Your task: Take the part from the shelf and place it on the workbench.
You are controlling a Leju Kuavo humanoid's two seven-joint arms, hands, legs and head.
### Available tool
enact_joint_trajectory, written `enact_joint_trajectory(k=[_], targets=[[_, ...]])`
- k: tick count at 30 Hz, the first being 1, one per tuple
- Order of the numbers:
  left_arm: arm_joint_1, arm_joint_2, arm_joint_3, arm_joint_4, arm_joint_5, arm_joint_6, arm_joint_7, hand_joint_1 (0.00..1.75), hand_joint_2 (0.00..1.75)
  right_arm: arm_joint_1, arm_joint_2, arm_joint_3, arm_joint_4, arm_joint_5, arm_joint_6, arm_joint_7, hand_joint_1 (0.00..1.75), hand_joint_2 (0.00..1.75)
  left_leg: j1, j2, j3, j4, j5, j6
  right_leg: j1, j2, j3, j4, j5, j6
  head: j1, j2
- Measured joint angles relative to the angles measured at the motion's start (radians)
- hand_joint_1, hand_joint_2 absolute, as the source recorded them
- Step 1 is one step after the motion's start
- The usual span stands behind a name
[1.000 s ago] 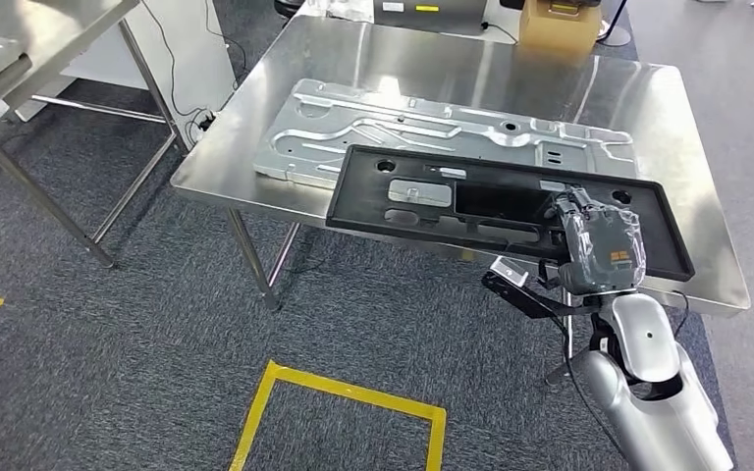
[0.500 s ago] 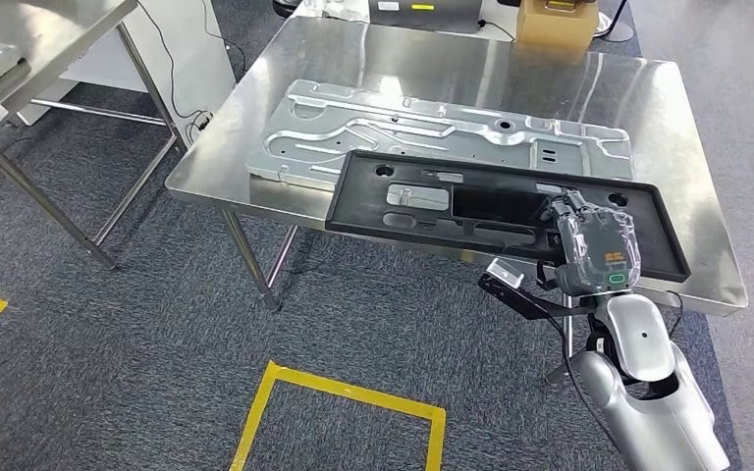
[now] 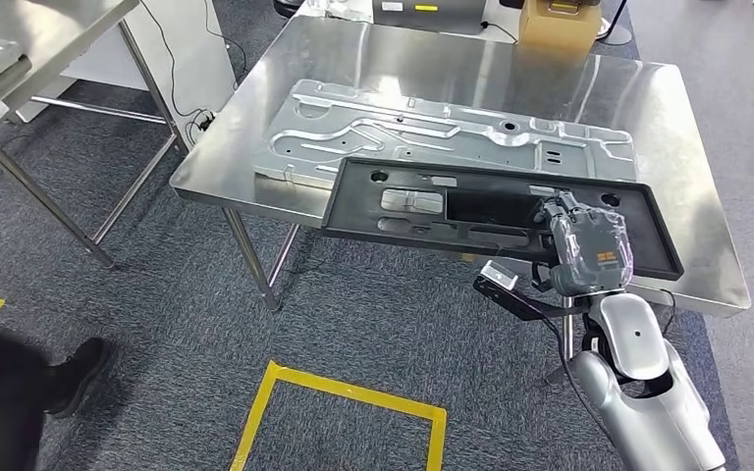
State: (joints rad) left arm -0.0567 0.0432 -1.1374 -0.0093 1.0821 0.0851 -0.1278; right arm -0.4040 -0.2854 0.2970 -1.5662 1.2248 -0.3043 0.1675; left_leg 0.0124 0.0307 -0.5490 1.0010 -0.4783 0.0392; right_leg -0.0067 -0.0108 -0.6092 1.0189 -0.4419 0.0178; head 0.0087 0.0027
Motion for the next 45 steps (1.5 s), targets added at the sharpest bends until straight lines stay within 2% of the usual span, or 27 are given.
enact_joint_trajectory(k=[2, 4, 5, 6, 7, 9, 11, 13, 16, 18, 20, 21, 22, 24, 26, 27, 29, 31, 33, 35, 36, 37, 38, 40, 41, 42, 45], targets=[[-0.001, -0.001, -0.003, 0.0, 0.002, -0.001, -0.001, 0.0, 1.75, -0.003, 0.0, 0.002, 0.0, 0.0, 0.0, 0.0, 1.75, 1.75, 0.008, 0.003, 0.007, -0.014, 0.01, 0.007, -0.002, 0.004, -0.024, 0.052, -0.035, 0.007, 0.0, 0.0], [-0.001, -0.001, -0.004, 0.0, 0.003, -0.002, -0.001, 0.0, 1.75, -0.005, 0.0, 0.002, 0.002, 0.0, 0.0, 0.0, 1.75, 1.75, 0.01, 0.005, 0.007, -0.016, 0.011, 0.009, -0.01, 0.007, -0.084, 0.178, -0.096, 0.016, 0.001, 0.0], [-0.001, -0.001, -0.004, 0.0, 0.004, -0.002, -0.001, 0.0, 1.75, -0.004, 0.0, 0.003, 0.003, 0.0, 0.0, 0.0, 1.75, 1.75, 0.01, 0.005, 0.007, -0.015, 0.01, 0.009, -0.014, 0.007, -0.114, 0.238, -0.117, 0.021, 0.001, 0.0], [-0.001, -0.001, -0.005, 0.0, 0.005, -0.003, -0.001, 0.0, 1.75, -0.004, 0.0, 0.004, 0.006, 0.0, 0.0, 0.0, 1.75, 1.75, 0.011, 0.005, 0.008, -0.014, 0.008, 0.007, -0.018, 0.007, -0.132, 0.27, -0.119, 0.025, 0.0, 0.0], [-0.001, -0.001, -0.005, 0.0, 0.006, -0.003, -0.002, 0.0, 1.75, -0.003, 0.0, 0.005, 0.007, 0.0, 0.0, 0.0, 1.75, 1.75, 0.014, 0.004, 0.009, -0.013, 0.005, 0.004, -0.022, 0.006, -0.128, 0.261, -0.1, 0.029, 0.0, 0.0], [0.0, -0.001, -0.007, 0.0, 0.012, -0.003, -0.002, 0.0, 1.75, -0.004, 0.0, 0.007, 0.009, 0.0, 0.0, 0.0, 1.75, 1.75, 0.021, 0.003, 0.016, -0.007, -0.005, -0.009, -0.03, 0.001, -0.069, 0.14, -0.03, 0.037, 0.0, 0.0], [-0.001, 0.001, -0.01, 0.001, 0.016, -0.003, -0.002, 0.0, 1.75, -0.008, 0.0, 0.008, 0.011, 0.0, 0.0, 0.0, 1.75, 1.75, 0.02, 0.002, 0.018, 0.002, -0.016, -0.026, -0.027, -0.005, -0.016, 0.034, 0.0, 0.033, 0.0, 0.0], [-0.001, 0.002, -0.012, 0.001, 0.019, -0.003, -0.002, 0.0, 1.75, -0.009, 0.0, 0.01, 0.014, 0.001, 0.0, 0.001, 1.75, 1.75, 0.015, 0.003, 0.019, 0.003, -0.021, -0.041, -0.019, -0.004, -0.01, 0.018, -0.009, 0.015, -0.001, 0.0], [-0.001, 0.0, -0.013, 0.001, 0.022, -0.005, -0.002, 0.0, 1.75, -0.009, 0.0, 0.01, 0.016, 0.002, 0.0, 0.001, 1.75, 1.75, 0.019, 0.006, 0.02, 0.011, -0.035, -0.056, -0.019, 0.006, -0.007, 0.019, -0.015, -0.013, -0.002, 0.0], [-0.002, 0.0, -0.014, 0.001, 0.026, -0.005, -0.003, 0.0, 1.75, -0.013, 0.0, 0.01, 0.017, 0.002, 0.0, 0.0, 1.75, 1.75, 0.019, -0.003, -0.02, 0.092, -0.079, -0.057, -0.017, 0.009, 0.0, 0.016, -0.019, -0.026, -0.002, 0.0], [0.0, 0.0, -0.017, 0.001, 0.03, -0.005, -0.003, 0.0, 1.75, -0.015, 0.0, 0.011, 0.019, 0.002, 0.0, 0.001, 1.75, 1.75, 0.015, -0.014, -0.099, 0.231, -0.124, -0.051, -0.009, 0.013, 0.005, 0.017, -0.024, -0.036, -0.002, 0.0], [0.002, 0.0, -0.019, 0.001, 0.031, -0.006, -0.003, 0.0, 1.75, -0.015, 0.0, 0.011, 0.021, 0.002, 0.0, 0.001, 1.75, 1.75, 0.012, -0.018, -0.13, 0.272, -0.124, -0.045, -0.003, 0.016, 0.009, 0.017, -0.027, -0.04, -0.002, 0.0], [0.004, 0.0, -0.02, 0.001, 0.033, -0.006, -0.003, 0.0, 1.75, -0.014, 0.0, 0.012, 0.023, 0.002, 0.0, 0.001, 1.75, 1.75, 0.008, -0.02, -0.143, 0.277, -0.103, -0.038, 0.003, 0.02, 0.014, 0.017, -0.031, -0.044, -0.002, 0.0], [0.007, 0.001, -0.021, 0.002, 0.035, -0.007, -0.003, 0.0, 1.75, -0.014, 0.0, 0.014, 0.026, 0.002, 0.0, 0.001, 1.75, 1.75, -0.002, -0.025, -0.117, 0.18, -0.022, -0.015, 0.013, 0.027, 0.028, 0.017, -0.04, -0.048, -0.002, 0.0], [0.005, 0.004, -0.022, 0.003, 0.036, -0.008, -0.003, 0.0, 1.75, -0.017, 0.0, 0.016, 0.028, 0.002, 0.0, 0.001, 1.75, 1.75, -0.012, -0.031, -0.077, 0.077, 0.025, 0.005, 0.019, 0.031, 0.036, 0.017, -0.048, -0.046, -0.002, 0.0], [0.005, 0.005, -0.022, 0.004, 0.036, -0.008, -0.004, 0.0, 1.75, -0.018, 0.0, 0.016, 0.029, 0.002, 0.0, 0.001, 1.75, 1.75, -0.015, -0.034, -0.065, 0.049, 0.029, 0.009, 0.018, 0.032, 0.037, 0.017, -0.05, -0.042, -0.001, 0.0], [0.003, 0.005, -0.023, 0.006, 0.037, -0.009, -0.004, 0.0, 1.75, -0.02, 0.0, 0.016, 0.031, 0.002, 0.0, 0.001, 1.75, 1.75, -0.017, -0.034, -0.055, 0.03, 0.024, 0.009, 0.015, 0.035, 0.036, 0.014, -0.051, -0.032, -0.002, 0.0], [0.002, 0.005, -0.025, 0.006, 0.038, -0.011, -0.004, 0.0, 1.75, -0.02, 0.0, 0.017, 0.031, 0.002, 0.0, 0.0, 1.75, 1.75, -0.011, -0.032, -0.043, 0.014, 0.029, 0.011, 0.014, 0.032, 0.035, 0.023, -0.061, -0.021, -0.001, 0.0], [0.002, 0.003, -0.028, 0.006, 0.041, -0.012, -0.004, 0.0, 1.75, -0.023, -0.001, 0.017, 0.031, 0.002, 0.0, 0.0, 1.75, 1.75, -0.005, -0.029, -0.03, -0.002, 0.032, 0.015, 0.009, 0.026, -0.002, 0.099, -0.1, -0.009, -0.001, 0.0], [0.002, 0.003, -0.03, 0.006, 0.046, -0.012, -0.004, 0.0, 1.75, -0.024, -0.001, 0.017, 0.034, 0.002, 0.0, 0.001, 1.75, 1.75, -0.004, -0.029, -0.023, -0.004, 0.026, 0.017, 0.001, 0.021, -0.074, 0.225, -0.147, 0.004, -0.001, 0.0], [0.003, 0.003, -0.031, 0.006, 0.048, -0.013, -0.004, 0.0, 1.75, -0.022, -0.001, 0.017, 0.035, 0.002, 0.0, 0.001, 1.75, 1.75, -0.004, -0.029, -0.02, -0.004, 0.023, 0.017, -0.004, 0.02, -0.102, 0.266, -0.152, 0.008, -0.001, 0.0], [0.003, 0.003, -0.032, 0.006, 0.049, -0.014, -0.004, 0.0, 1.75, -0.02, -0.001, 0.017, 0.037, 0.002, 0.001, 0.001, 1.75, 1.75, -0.003, -0.029, -0.015, -0.003, 0.018, 0.015, -0.008, 0.018, -0.113, 0.273, -0.137, 0.013, -0.001, 0.0], [0.003, 0.002, -0.033, 0.006, 0.05, -0.015, -0.004, 0.0, 1.75, -0.018, -0.001, 0.018, 0.038, 0.002, 0.001, 0.0, 1.75, 1.75, -0.002, -0.029, -0.008, -0.002, 0.013, 0.012, -0.011, 0.015, -0.104, 0.239, -0.102, 0.015, -0.001, 0.0], [0.004, 0.0, -0.035, 0.006, 0.052, -0.016, -0.004, 0.0, 1.75, -0.019, -0.001, 0.018, 0.039, 0.002, 0.001, 0.0, 1.75, 1.75, -0.001, -0.029, 0.006, 0.0, 0.001, 0.004, -0.015, 0.007, -0.046, 0.108, -0.024, 0.017, -0.001, 0.0], [0.003, 0.0, -0.036, 0.006, 0.053, -0.017, -0.004, 0.0, 1.75, -0.02, -0.001, 0.018, 0.039, 0.002, 0.0, 0.0, 1.75, 1.75, -0.001, -0.029, 0.01, 0.002, -0.005, -0.001, -0.013, 0.004, -0.021, 0.054, -0.004, 0.013, -0.001, 0.0], [0.003, 0.0, -0.037, 0.006, 0.055, -0.016, -0.005, 0.0, 1.75, -0.021, -0.002, 0.018, 0.039, 0.002, 0.0, 0.0, 1.75, 1.75, -0.003, -0.028, 0.012, 0.003, -0.009, -0.007, -0.01, 0.002, -0.007, 0.023, 0.001, 0.008, -0.001, 0.0], [0.002, -0.001, -0.038, 0.006, 0.058, -0.016, -0.005, 0.0, 1.75, -0.019, -0.002, 0.018, 0.039, 0.002, 0.001, 0.0, 1.75, 1.75, -0.003, -0.024, 0.015, 0.001, -0.018, -0.025, -0.004, 0.007, -0.001, 0.009, -0.008, -0.012, -0.001, 0.0]])
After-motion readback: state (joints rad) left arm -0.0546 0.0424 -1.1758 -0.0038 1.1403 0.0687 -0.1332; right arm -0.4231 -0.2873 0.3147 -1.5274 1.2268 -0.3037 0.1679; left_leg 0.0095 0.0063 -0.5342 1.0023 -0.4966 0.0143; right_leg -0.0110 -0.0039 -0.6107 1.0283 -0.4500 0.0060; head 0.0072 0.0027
